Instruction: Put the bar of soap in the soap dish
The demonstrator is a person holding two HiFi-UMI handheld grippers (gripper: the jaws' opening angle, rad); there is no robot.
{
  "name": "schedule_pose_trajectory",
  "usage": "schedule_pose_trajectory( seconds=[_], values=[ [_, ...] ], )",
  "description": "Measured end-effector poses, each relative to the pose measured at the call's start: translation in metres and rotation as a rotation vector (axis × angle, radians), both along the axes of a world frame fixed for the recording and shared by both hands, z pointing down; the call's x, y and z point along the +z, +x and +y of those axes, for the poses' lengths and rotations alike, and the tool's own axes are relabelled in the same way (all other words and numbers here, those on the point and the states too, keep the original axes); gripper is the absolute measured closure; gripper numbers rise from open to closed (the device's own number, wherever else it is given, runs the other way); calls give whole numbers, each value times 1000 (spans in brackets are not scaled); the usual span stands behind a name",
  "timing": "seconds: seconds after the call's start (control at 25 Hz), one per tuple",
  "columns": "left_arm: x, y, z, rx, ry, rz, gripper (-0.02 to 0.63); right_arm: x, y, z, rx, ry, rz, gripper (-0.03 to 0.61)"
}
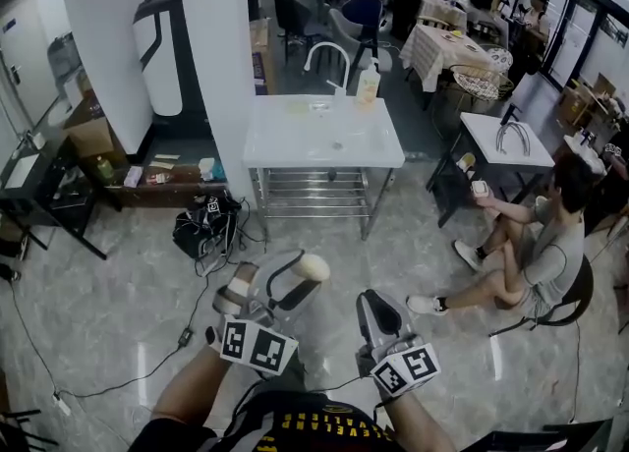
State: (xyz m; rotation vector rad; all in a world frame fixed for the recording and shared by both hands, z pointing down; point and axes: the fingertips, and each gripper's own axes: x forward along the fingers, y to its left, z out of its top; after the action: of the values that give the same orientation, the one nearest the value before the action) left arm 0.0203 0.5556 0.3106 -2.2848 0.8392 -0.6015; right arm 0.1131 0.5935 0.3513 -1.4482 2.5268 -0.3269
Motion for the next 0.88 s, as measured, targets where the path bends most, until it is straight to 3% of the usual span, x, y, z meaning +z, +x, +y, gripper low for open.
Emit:
schedule_pose_trajectory(
  seconds=[0.32, 0.88],
  values=[
    [26, -22, -92, 9, -39, -59, 357, -6, -10, -92, 42, -5, 2, 520],
    [58, -79, -199, -10, -112, -26, 357, 4, -51, -199, 75, -63, 10, 532]
  ],
)
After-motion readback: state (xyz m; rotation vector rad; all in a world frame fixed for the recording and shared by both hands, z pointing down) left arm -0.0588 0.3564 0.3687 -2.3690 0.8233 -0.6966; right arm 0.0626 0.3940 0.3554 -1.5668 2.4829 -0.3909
